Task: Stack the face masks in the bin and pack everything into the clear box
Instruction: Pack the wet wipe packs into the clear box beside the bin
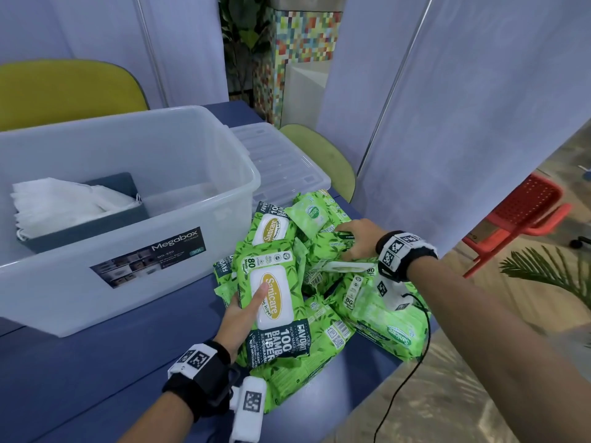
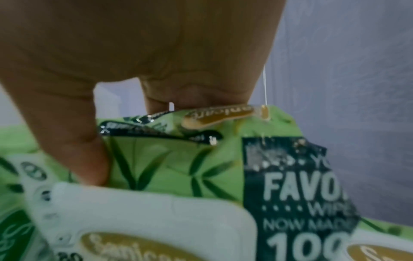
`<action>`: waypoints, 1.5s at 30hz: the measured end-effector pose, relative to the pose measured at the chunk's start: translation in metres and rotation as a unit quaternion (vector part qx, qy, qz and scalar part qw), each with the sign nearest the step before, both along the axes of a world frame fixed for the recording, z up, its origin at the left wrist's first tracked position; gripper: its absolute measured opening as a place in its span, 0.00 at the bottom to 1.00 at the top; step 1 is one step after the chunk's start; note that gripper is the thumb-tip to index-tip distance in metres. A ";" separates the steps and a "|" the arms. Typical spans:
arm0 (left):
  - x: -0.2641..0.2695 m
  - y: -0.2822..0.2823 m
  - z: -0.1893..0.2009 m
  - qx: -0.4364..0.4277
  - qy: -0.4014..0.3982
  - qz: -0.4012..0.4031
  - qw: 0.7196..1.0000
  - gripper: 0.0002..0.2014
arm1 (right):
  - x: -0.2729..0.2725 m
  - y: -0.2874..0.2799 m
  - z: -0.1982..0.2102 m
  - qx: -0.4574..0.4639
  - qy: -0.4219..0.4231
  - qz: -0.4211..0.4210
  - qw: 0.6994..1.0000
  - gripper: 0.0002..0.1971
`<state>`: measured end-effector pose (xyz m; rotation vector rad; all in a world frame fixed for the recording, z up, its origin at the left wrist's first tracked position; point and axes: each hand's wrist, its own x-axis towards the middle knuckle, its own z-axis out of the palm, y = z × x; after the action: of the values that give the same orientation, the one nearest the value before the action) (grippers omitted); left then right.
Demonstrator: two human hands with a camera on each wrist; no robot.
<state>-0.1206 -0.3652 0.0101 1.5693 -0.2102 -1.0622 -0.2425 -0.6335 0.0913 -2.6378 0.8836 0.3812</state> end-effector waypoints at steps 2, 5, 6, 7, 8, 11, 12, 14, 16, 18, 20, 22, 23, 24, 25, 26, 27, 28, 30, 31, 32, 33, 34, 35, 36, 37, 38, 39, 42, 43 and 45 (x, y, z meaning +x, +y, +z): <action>0.000 0.001 0.000 0.001 -0.003 0.000 1.000 0.34 | 0.001 -0.002 0.000 0.025 -0.003 0.000 1.000 0.37; -0.001 0.001 0.000 0.004 -0.007 0.000 1.000 0.32 | -0.007 -0.004 -0.011 0.010 -0.025 0.009 1.000 0.36; -0.001 0.001 -0.001 0.002 -0.006 -0.002 1.000 0.32 | -0.010 -0.002 -0.016 -0.010 -0.020 0.011 1.000 0.38; -0.001 0.001 0.000 0.001 -0.008 -0.002 1.000 0.34 | -0.013 0.001 -0.020 -0.026 -0.015 0.011 0.999 0.40; 0.000 0.000 -0.002 -0.002 -0.009 -0.001 1.000 0.37 | -0.015 0.004 -0.024 -0.037 -0.010 0.013 0.999 0.45; 0.001 0.000 -0.007 -0.001 -0.014 0.004 1.000 0.52 | -0.017 0.011 -0.028 -0.078 0.022 0.037 0.996 0.57; 0.001 0.000 -0.008 -0.002 -0.014 0.004 1.000 0.54 | -0.016 0.011 -0.030 -0.103 0.032 0.047 0.993 0.59; 0.000 0.000 -0.008 -0.003 -0.008 0.007 1.000 0.50 | -0.012 0.011 -0.031 -0.138 0.042 0.049 0.988 0.59; -0.001 -0.001 -0.006 0.002 -0.008 0.013 1.000 0.42 | -0.007 0.011 -0.028 -0.136 0.039 0.029 0.990 0.54; -0.002 0.000 -0.006 -0.001 -0.009 0.014 1.000 0.38 | -0.005 0.009 -0.022 -0.114 0.039 0.012 0.993 0.49; -0.002 -0.001 -0.002 -0.011 -0.003 0.020 1.000 0.36 | -0.006 0.007 -0.012 -0.105 0.051 0.003 0.993 0.49; -0.003 -0.001 0.001 -0.025 0.007 0.021 0.999 0.30 | -0.009 0.007 0.000 -0.099 0.056 -0.002 0.994 0.51; -0.004 -0.001 0.002 -0.031 0.015 0.021 0.999 0.28 | -0.011 0.008 0.008 -0.099 0.052 -0.003 0.994 0.51; -0.004 0.000 0.005 -0.037 0.021 0.021 0.999 0.29 | -0.013 0.009 0.017 -0.097 0.047 -0.008 0.994 0.51; -0.004 0.001 0.006 -0.042 0.025 0.020 0.999 0.31 | -0.016 0.010 0.026 -0.095 0.039 -0.013 0.995 0.51; -0.002 0.002 0.008 -0.046 0.028 0.016 0.998 0.35 | -0.017 0.011 0.036 -0.093 0.027 -0.015 0.995 0.51; -0.001 0.005 0.012 -0.049 0.032 0.009 0.998 0.37 | -0.018 0.011 0.046 -0.091 0.009 -0.015 0.996 0.50; 0.002 0.007 0.017 -0.054 0.035 0.006 0.998 0.35 | -0.019 0.012 0.056 -0.088 -0.009 -0.014 0.996 0.47; 0.006 0.014 0.033 -0.073 0.039 -0.004 0.997 0.25 | -0.019 0.014 0.078 -0.090 -0.055 -0.011 0.994 0.41; 0.009 0.018 0.044 -0.084 0.043 -0.014 0.995 0.21 | -0.018 0.016 0.091 -0.088 -0.082 -0.011 0.993 0.38; 0.012 0.023 0.056 -0.100 0.044 -0.020 0.994 0.20 | -0.016 0.019 0.104 -0.081 -0.107 -0.010 0.991 0.37; 0.015 0.028 0.068 -0.116 0.039 -0.027 0.992 0.20 | -0.012 0.024 0.118 -0.074 -0.131 -0.005 0.989 0.37; 0.021 0.034 0.083 -0.138 0.030 -0.031 0.989 0.23 | -0.007 0.030 0.132 -0.073 -0.151 0.003 0.986 0.36; 0.028 0.039 0.097 -0.154 0.018 -0.033 0.987 0.28 | 0.000 0.035 0.145 -0.076 -0.168 0.012 0.983 0.36; 0.036 0.044 0.113 -0.170 0.005 -0.034 0.985 0.36 | 0.008 0.040 0.158 -0.076 -0.185 0.021 0.979 0.37; 0.046 0.047 0.129 -0.187 -0.007 -0.035 0.982 0.43 | 0.018 0.043 0.169 -0.075 -0.208 0.028 0.975 0.38; 0.056 0.052 0.147 -0.207 -0.016 -0.035 0.978 0.47 | 0.028 0.049 0.179 -0.073 -0.229 0.039 0.970 0.38; 0.066 0.057 0.165 -0.233 -0.025 -0.033 0.972 0.47 | 0.038 0.055 0.190 -0.070 -0.249 0.055 0.965 0.39; 0.102 0.070 0.224 -0.296 -0.060 -0.003 0.953 0.34 | 0.074 0.075 0.215 -0.059 -0.293 0.105 0.949 0.41; 0.116 0.074 0.241 -0.305 -0.084 0.012 0.949 0.30 | 0.089 0.078 0.219 -0.059 -0.301 0.117 0.945 0.42; 0.144 0.079 0.270 -0.300 -0.138 0.050 0.943 0.30 | 0.122 0.084 0.226 -0.087 -0.289 0.143 0.943 0.47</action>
<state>0.0235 -0.2858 0.2804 1.1464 -0.5839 -0.6094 -0.1204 -0.5498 0.3178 -2.7948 0.3559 -0.4158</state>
